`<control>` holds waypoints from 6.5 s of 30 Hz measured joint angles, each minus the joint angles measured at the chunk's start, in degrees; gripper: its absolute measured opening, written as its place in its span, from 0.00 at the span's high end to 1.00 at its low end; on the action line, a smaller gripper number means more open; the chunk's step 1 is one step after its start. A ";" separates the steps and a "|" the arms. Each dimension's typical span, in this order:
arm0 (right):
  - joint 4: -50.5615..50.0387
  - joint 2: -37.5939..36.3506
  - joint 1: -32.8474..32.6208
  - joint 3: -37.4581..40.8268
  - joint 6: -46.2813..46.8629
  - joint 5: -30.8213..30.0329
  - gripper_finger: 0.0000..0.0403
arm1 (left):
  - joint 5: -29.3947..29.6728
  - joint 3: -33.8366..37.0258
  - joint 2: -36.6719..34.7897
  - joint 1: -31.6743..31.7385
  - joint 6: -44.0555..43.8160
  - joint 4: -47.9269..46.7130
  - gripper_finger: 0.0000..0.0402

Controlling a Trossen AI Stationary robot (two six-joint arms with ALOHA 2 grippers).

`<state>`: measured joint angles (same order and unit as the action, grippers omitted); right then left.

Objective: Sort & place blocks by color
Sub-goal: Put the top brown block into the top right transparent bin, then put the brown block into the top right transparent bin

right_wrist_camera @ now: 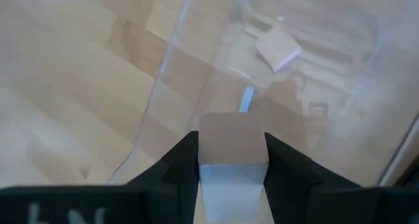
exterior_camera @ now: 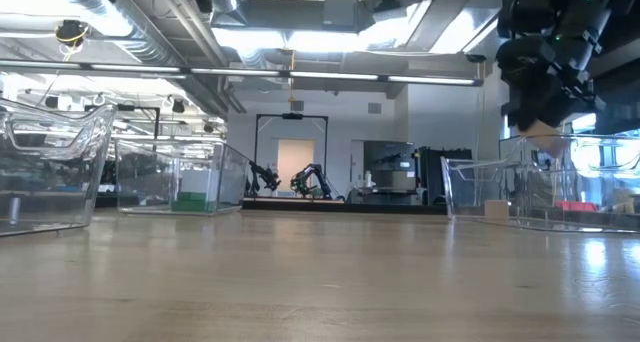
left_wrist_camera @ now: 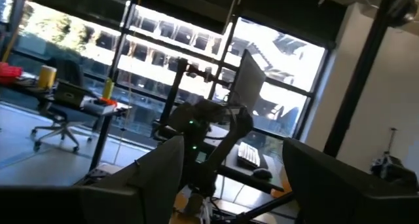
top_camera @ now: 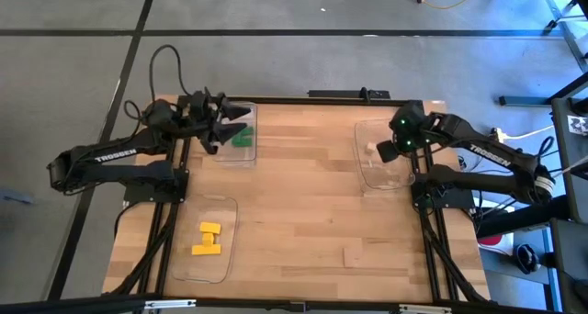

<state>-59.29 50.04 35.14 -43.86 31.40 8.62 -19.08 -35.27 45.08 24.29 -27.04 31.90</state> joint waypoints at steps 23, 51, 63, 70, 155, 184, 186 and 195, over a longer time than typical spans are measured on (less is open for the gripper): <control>-0.90 21.07 -0.01 0.04 2.57 -0.01 0.67 | -4.14 -0.02 0.27 -0.09 -2.92 -0.15 0.38; 6.85 32.11 1.51 -0.38 2.22 -1.14 0.39 | 0.47 -0.04 0.27 -0.09 -2.98 -0.13 0.38; 18.42 13.46 1.51 -2.84 -8.14 10.56 0.32 | -0.09 -0.04 0.27 -0.09 -5.87 -0.15 0.38; 49.47 7.49 0.41 -2.86 -4.22 24.23 0.32 | -0.07 -0.04 0.27 -0.09 -5.67 -0.37 0.38; 24.32 52.45 -67.30 -21.94 86.87 -2.98 0.32 | 24.19 -10.88 -0.26 -26.84 12.07 -31.43 0.39; 22.88 60.00 -69.33 -24.30 91.57 -5.53 0.32 | 24.32 -10.88 -0.21 -26.84 9.61 -31.32 0.39; 22.44 60.69 -69.31 -24.74 91.36 -4.81 0.32 | 24.32 -10.88 -0.20 -26.82 9.61 -31.36 0.39; 20.46 60.67 -69.31 -24.76 88.27 -3.50 0.43 | 24.47 -10.88 -0.19 -26.84 9.63 -31.49 0.39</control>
<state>-38.83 110.72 -34.17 -68.62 119.68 5.12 5.39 -46.15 44.88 -2.55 -17.41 0.41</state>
